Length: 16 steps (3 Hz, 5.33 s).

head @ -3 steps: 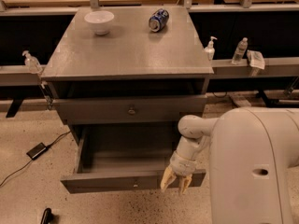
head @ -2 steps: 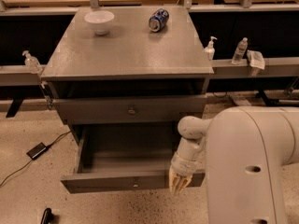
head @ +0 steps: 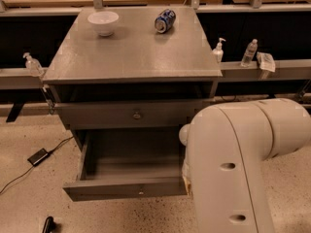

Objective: Close middle drawer

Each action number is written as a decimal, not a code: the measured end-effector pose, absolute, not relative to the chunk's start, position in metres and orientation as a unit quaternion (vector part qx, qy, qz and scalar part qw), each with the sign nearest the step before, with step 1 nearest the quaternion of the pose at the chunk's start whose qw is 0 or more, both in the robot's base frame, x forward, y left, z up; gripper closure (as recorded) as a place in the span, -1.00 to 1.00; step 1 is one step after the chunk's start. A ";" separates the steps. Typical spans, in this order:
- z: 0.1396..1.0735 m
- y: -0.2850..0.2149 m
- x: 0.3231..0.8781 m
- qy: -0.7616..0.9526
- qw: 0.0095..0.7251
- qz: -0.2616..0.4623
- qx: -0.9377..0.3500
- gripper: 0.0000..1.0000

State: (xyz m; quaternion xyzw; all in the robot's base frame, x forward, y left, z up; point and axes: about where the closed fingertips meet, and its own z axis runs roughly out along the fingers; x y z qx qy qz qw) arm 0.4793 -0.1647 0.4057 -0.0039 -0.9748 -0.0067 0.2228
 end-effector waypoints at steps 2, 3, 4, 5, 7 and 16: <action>0.405 -0.174 0.486 -0.979 0.201 0.014 -0.014 1.00; 0.407 -0.167 0.496 -0.984 0.175 0.023 -0.004 1.00; 0.414 -0.158 0.509 -0.990 0.138 0.029 0.011 1.00; 0.423 -0.151 0.525 -0.994 0.099 0.034 0.022 1.00; 0.433 -0.141 0.567 -0.999 0.027 0.034 0.027 1.00; 0.423 -0.105 0.664 -0.988 -0.133 0.015 0.075 1.00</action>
Offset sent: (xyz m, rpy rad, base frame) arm 0.0066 -0.0090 -0.0036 -0.0456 -0.0438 -0.0105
